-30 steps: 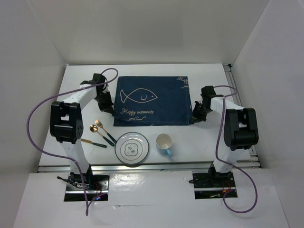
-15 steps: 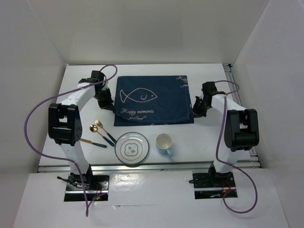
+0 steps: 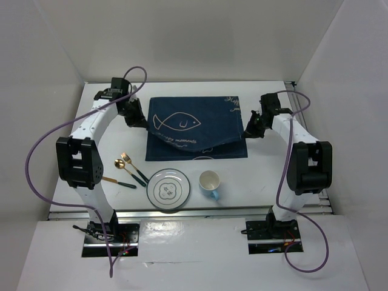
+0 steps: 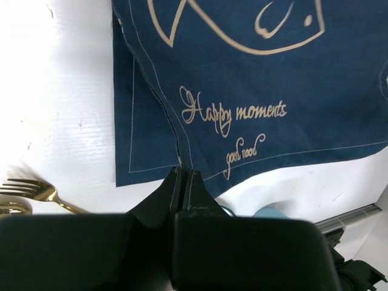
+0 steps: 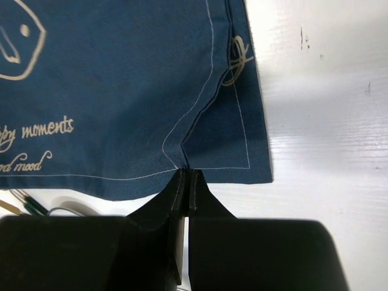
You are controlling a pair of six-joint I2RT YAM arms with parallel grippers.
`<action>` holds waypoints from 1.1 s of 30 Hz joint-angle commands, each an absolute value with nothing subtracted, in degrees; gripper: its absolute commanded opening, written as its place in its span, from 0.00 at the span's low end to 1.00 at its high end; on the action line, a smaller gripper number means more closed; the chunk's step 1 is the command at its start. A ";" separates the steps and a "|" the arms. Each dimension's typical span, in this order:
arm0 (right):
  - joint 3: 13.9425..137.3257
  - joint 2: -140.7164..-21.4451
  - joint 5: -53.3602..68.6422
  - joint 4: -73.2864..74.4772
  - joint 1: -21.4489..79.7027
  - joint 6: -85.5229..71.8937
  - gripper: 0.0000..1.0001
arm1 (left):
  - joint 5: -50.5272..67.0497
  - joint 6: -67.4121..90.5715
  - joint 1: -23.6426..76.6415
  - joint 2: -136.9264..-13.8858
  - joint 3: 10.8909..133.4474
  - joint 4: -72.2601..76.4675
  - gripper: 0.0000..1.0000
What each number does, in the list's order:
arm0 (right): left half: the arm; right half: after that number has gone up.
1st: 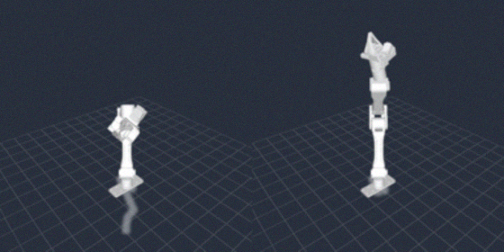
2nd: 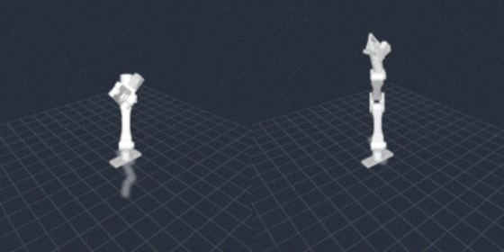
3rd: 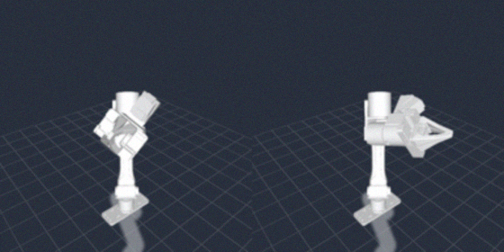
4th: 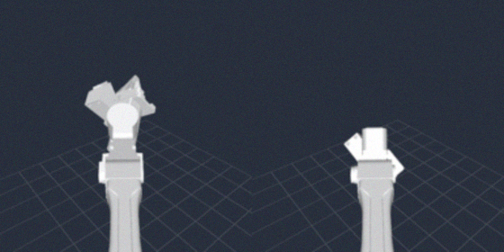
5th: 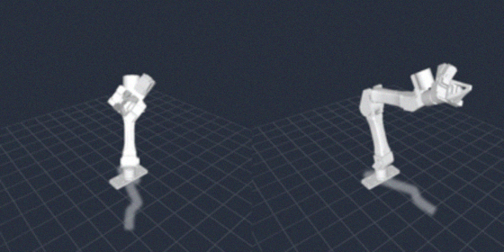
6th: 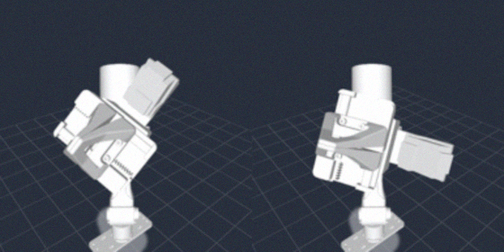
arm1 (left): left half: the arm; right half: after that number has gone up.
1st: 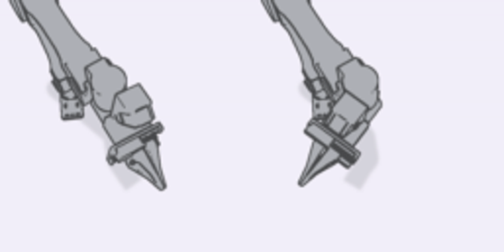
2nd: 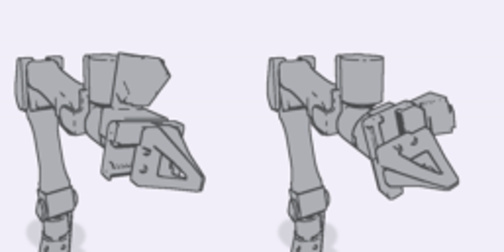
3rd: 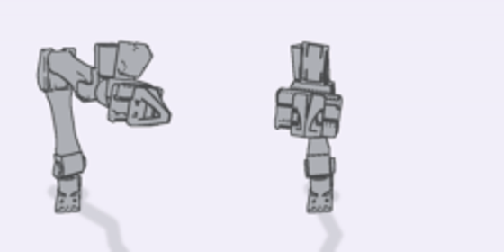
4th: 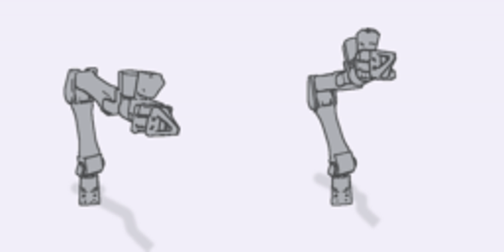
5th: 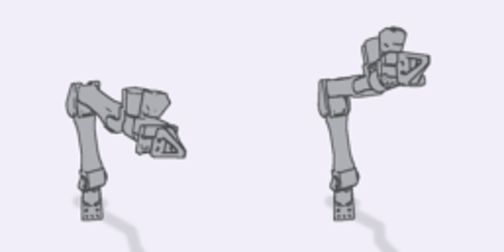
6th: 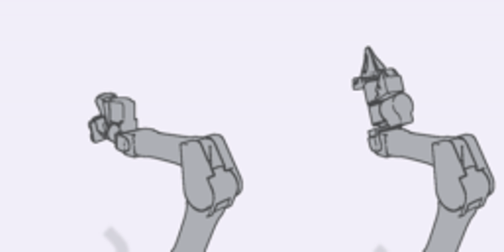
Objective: Set the dinner table for one person
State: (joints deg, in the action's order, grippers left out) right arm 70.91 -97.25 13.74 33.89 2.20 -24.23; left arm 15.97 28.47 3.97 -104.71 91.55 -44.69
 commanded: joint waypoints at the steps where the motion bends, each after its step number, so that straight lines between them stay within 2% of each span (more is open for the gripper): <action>1: 75.58 -93.25 12.57 35.41 1.93 -24.87 0.00 | 17.58 27.16 4.22 -102.39 95.62 -46.31 0.00; 6: 79.54 -91.24 9.94 36.56 1.93 -24.87 0.00 | 18.11 27.16 4.22 -101.25 100.10 -47.64 0.00; 11: 76.38 -88.25 7.83 36.56 1.93 -25.40 0.00 | 19.16 27.16 4.22 -98.00 98.61 -48.16 0.00; 20: 64.17 -86.92 5.63 35.24 1.93 -25.40 0.00 | 19.69 27.69 4.22 -94.30 78.15 -43.42 0.00; 21: 62.51 -87.88 5.63 35.24 1.93 -25.40 0.05 | 18.90 27.69 4.22 -95.09 76.48 -43.42 0.28; 22: 61.88 -88.50 6.15 35.24 1.93 -25.40 0.33 | 18.90 27.69 4.22 -97.45 76.47 -43.42 0.37; 24: 60.74 -89.65 6.15 35.24 1.93 -25.40 0.49 | 18.37 27.69 4.22 -99.92 77.51 -44.73 0.51; 25: 60.73 -89.65 6.15 35.24 1.93 -25.40 0.60 | 17.41 27.69 4.22 -101.58 78.30 -45.35 0.61; 26: 60.73 -90.17 6.15 35.24 1.93 -25.40 0.62 | 16.62 27.16 4.22 -101.60 79.09 -45.35 0.63; 29: 63.01 -90.18 5.63 35.24 1.93 -25.93 0.62 | 13.81 26.63 4.22 -102.22 83.48 -46.85 0.65; 31: 65.20 -90.18 5.63 34.72 1.93 -25.93 0.57 | 13.18 26.63 4.22 -102.22 86.81 -47.37 0.65; 32: 65.91 -90.78 7.45 34.11 1.93 -25.93 0.52 | 13.18 26.11 4.74 -102.83 87.62 -47.37 0.62; 33: 66.53 -92.27 8.43 34.10 1.93 -25.32 0.44 | 13.18 26.10 4.75 -102.83 88.15 -47.37 0.47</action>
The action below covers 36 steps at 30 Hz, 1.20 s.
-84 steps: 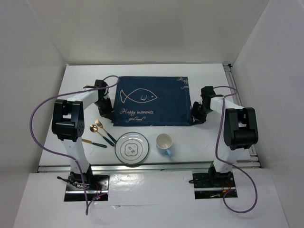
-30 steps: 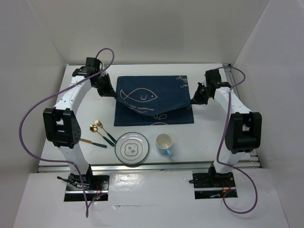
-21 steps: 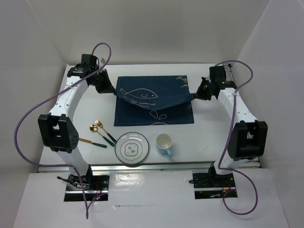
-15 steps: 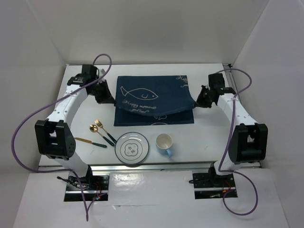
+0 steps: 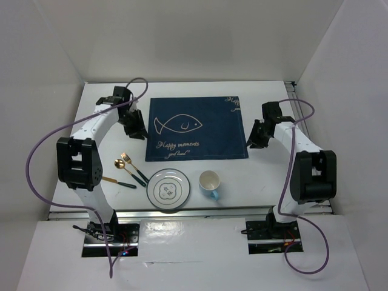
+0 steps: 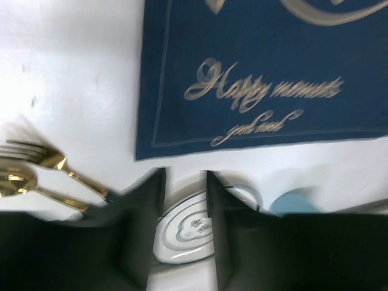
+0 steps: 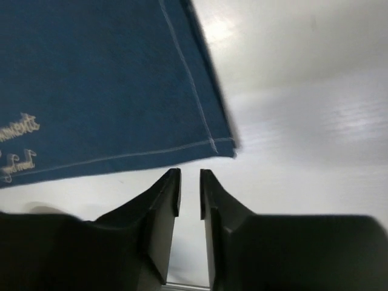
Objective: Set the dinner table for one person
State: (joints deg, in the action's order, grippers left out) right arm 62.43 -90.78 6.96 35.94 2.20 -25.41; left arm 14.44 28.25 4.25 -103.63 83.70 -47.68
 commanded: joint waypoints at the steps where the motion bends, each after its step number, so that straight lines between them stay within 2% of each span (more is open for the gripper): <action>1: 67.06 -93.07 9.57 33.41 1.93 -25.31 0.27 | 13.97 26.10 4.75 -104.40 88.15 -46.50 0.33; 3: 68.64 -96.48 12.04 32.70 2.46 -25.31 0.12 | 15.11 26.10 4.75 -105.90 88.68 -45.71 0.08; 4: 69.16 -97.63 12.04 32.70 2.46 -25.31 0.00 | 15.12 26.10 5.27 -107.65 88.68 -44.75 0.00; 16: 66.62 -106.96 13.27 28.22 2.99 -27.07 0.00 | 14.51 27.86 5.80 -116.37 84.55 -39.11 0.00; 27: 54.86 -104.24 13.27 27.07 3.52 -27.69 0.00 | 10.72 27.33 5.80 -112.33 74.63 -37.36 0.00; 36: 52.47 -100.29 12.22 27.69 3.52 -28.21 0.00 | 6.16 26.81 5.80 -108.46 69.79 -37.35 0.00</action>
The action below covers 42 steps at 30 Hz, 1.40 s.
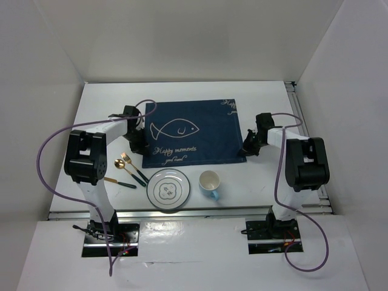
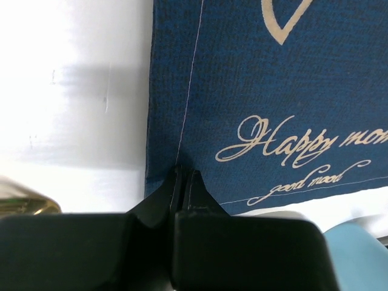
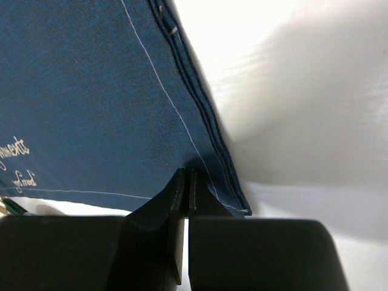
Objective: Set the dinner table for one person
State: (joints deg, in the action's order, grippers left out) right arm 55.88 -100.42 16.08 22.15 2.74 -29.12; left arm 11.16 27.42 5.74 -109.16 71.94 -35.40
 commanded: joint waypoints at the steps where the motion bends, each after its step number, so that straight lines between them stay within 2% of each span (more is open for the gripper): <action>1: 51.86 -100.28 12.22 27.69 4.12 -28.21 0.00 | 6.15 26.81 5.28 -108.46 69.79 -37.35 0.00; 14: 47.11 -95.10 10.37 28.30 4.66 -28.74 0.00 | 6.15 26.19 5.27 -109.87 73.30 -37.88 0.00; 18: 52.88 -91.59 8.62 32.60 4.66 -28.74 0.03 | 6.15 26.19 5.27 -106.71 73.92 -39.81 0.00; 19: 54.74 -91.06 8.61 33.83 4.66 -28.22 0.12 | 6.15 26.19 5.27 -105.05 74.53 -39.81 0.13; 21: 60.43 -89.66 8.61 37.59 4.66 -26.81 0.24 | 6.15 26.19 5.27 -103.28 75.05 -40.43 0.36; 22: 62.30 -88.43 8.61 38.84 4.66 -25.76 0.38 | 5.63 26.19 5.27 -101.62 75.75 -41.21 0.49; 23: 63.97 -87.72 9.31 39.89 5.18 -25.14 0.49 | 5.63 26.19 5.27 -100.82 76.28 -42.09 0.55; 25: 67.66 -86.14 10.10 42.36 5.79 -23.39 0.61 | 5.01 26.19 5.27 -99.32 78.22 -43.15 0.66; 26: 68.37 -83.96 11.50 42.89 7.11 -22.68 0.66 | 5.01 26.19 5.27 -98.53 78.92 -44.29 0.68; 27: 68.38 -82.63 12.21 42.89 8.08 -22.07 0.83 | 4.31 26.19 5.27 -96.87 79.71 -44.82 0.71; 28: 68.38 -81.49 12.74 43.59 9.30 -22.06 0.87 | 3.78 26.19 5.27 -95.99 81.37 -45.35 0.73; 38: 55.64 -67.43 13.53 43.51 31.70 -22.67 0.87 | 3.25 26.19 5.27 -85.27 87.36 -48.16 0.88; 41: 52.57 -66.71 11.45 42.28 35.58 -25.03 0.81 | 3.25 26.19 5.27 -84.20 85.79 -47.64 0.90; 42: 52.56 -67.67 10.12 42.28 37.51 -25.66 0.76 | 3.25 26.19 5.27 -83.59 85.26 -47.64 0.90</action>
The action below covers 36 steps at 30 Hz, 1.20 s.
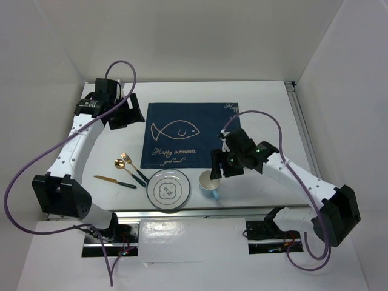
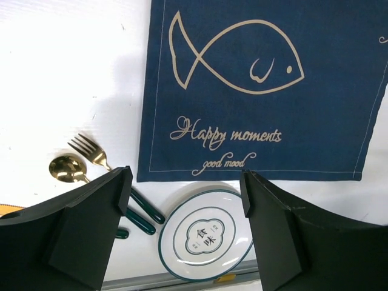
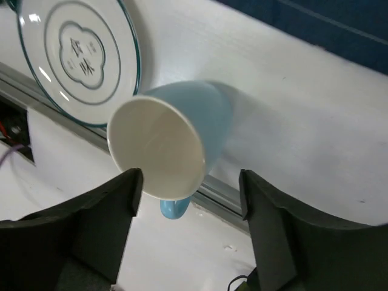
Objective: Set the dinner table for one person
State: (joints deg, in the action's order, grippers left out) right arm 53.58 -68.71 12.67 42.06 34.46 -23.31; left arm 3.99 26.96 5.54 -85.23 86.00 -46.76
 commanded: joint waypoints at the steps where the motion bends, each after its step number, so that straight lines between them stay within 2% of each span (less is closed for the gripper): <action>1: 51.86 -68.28 9.15 42.28 38.31 -25.66 0.74 | 3.25 26.19 5.27 -83.58 85.25 -47.64 0.90; 3: 52.38 -69.52 6.78 42.28 39.46 -27.24 0.71 | 3.87 26.72 5.80 -83.06 83.41 -47.64 0.90; 15: 51.86 -75.41 5.19 37.27 40.69 -28.30 0.32 | 4.39 26.72 6.33 -81.74 81.21 -47.11 0.90; 18: 52.47 -75.94 3.17 38.06 40.69 -28.30 0.14 | 5.01 26.72 6.33 -81.74 81.82 -47.11 0.90; 19: 53.08 -75.33 1.86 38.84 40.69 -28.30 0.03 | 5.62 26.72 6.33 -81.74 82.35 -47.11 0.91; 20: 53.61 -75.32 0.89 40.41 40.69 -28.30 0.00 | 5.62 26.72 6.33 -81.74 82.35 -47.11 0.94; 22: 56.68 -75.32 -1.22 42.62 40.69 -28.30 0.00 | 5.63 26.72 6.33 -81.74 82.88 -47.11 1.00; 25: 63.44 -74.79 -6.92 47.36 40.69 -28.30 0.00 | 4.93 27.24 6.33 -81.74 84.63 -47.10 1.00; 29: 70.30 -76.02 -7.65 47.37 33.52 -24.79 0.00 | 4.92 26.72 6.86 -83.76 85.78 -48.87 1.00; 36: 85.86 -92.60 -7.65 45.37 19.00 -22.68 0.00 | 4.92 26.72 7.91 -82.71 84.02 -48.87 1.00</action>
